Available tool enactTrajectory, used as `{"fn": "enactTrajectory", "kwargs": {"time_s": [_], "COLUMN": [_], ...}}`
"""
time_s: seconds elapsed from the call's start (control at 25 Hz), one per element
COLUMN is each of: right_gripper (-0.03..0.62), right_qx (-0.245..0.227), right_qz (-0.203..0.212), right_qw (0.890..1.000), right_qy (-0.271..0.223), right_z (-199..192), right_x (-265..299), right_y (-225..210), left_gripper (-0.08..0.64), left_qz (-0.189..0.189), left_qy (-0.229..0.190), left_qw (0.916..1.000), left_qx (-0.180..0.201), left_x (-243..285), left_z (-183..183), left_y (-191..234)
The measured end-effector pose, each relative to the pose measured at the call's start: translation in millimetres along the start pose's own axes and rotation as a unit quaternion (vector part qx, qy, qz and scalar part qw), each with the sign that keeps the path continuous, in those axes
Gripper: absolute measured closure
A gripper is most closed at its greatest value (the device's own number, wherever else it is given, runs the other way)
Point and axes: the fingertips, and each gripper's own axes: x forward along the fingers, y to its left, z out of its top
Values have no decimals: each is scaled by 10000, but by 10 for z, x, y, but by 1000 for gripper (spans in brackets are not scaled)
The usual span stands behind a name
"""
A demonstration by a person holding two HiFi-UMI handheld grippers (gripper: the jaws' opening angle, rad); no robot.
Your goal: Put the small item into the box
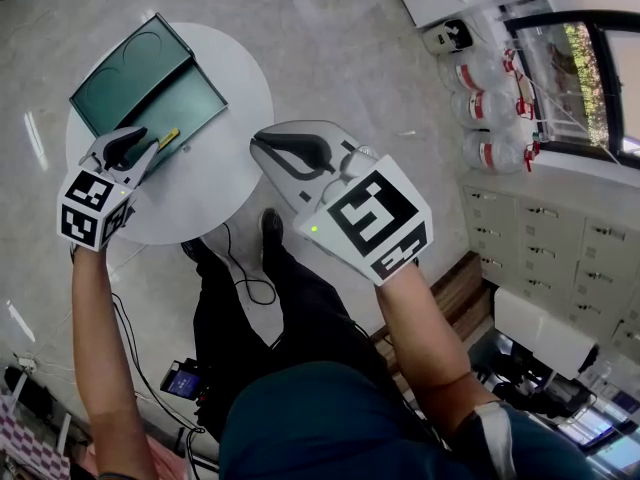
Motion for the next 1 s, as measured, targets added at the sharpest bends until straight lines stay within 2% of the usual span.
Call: {"fn": "enactTrajectory", "kwargs": {"time_s": [0.28,0.48,0.76,1.0], "right_gripper": [552,552,552,552], "right_qx": [-97,-229,-429,-623], "right_qz": [-45,-84,-167,-285], "right_qw": [9999,9994,9976,9937], "right_qy": [-96,-263,-512,-884], "right_z": [101,332,702,1043], "right_x": [-180,-384,-777,-1266], "right_y": [134,202,373,502], "left_gripper": [460,460,469,499], "left_qz": [128,262,517,823], "left_qy": [-247,-512,-971,-1466], "left_qw": [9994,9973,9915,9830], "left_qx": [203,455,696,739], "left_x": [-297,-696,-1463,-2191], "left_z": [197,560,1010,1423], "left_y": [-107,-227,-485,-804]}}
